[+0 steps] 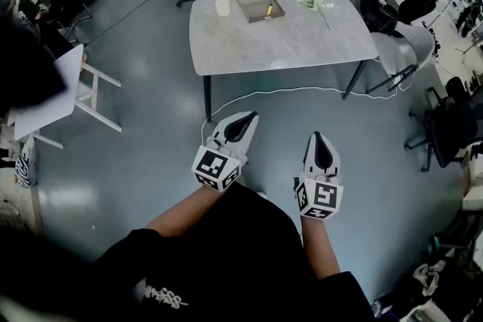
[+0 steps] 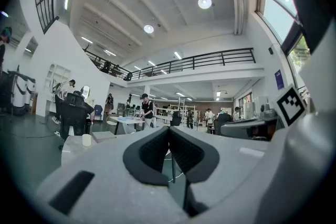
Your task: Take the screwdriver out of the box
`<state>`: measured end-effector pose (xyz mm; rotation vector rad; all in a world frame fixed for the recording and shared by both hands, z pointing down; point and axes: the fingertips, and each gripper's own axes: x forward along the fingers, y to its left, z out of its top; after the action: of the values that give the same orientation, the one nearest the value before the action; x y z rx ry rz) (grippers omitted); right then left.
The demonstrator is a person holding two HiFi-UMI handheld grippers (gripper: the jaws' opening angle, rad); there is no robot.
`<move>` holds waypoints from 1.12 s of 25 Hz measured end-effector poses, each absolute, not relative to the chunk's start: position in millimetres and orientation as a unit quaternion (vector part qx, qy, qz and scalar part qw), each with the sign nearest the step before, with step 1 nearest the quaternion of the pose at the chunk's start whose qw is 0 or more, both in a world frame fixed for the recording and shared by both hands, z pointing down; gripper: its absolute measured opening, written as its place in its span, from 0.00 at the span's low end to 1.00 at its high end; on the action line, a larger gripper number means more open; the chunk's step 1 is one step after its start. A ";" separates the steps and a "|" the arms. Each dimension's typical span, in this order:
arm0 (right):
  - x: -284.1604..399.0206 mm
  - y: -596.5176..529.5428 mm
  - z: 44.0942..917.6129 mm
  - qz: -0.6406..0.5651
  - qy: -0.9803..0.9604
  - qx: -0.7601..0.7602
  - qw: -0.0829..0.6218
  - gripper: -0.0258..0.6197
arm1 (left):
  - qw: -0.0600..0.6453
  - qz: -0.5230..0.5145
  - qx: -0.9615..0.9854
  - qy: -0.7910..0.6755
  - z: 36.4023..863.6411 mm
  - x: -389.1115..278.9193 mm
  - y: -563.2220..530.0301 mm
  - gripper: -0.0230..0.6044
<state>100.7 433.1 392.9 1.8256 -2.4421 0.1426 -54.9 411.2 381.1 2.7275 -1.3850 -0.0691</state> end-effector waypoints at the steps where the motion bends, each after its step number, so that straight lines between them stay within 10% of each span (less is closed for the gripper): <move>1: 107.2 430.5 396.0 0.050 -0.800 0.597 0.042 0.06 | 0.040 -0.022 0.891 -0.451 382.9 -47.6 407.2 0.06; 28: 170.0 170.6 441.5 0.121 -0.786 0.601 0.076 0.06 | 0.157 -0.012 0.892 -0.424 461.8 1.0 117.4 0.06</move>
<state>170.0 170.6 441.5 1.8020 -2.3569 0.3629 1.0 117.4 461.8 2.5510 -1.2141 -0.0350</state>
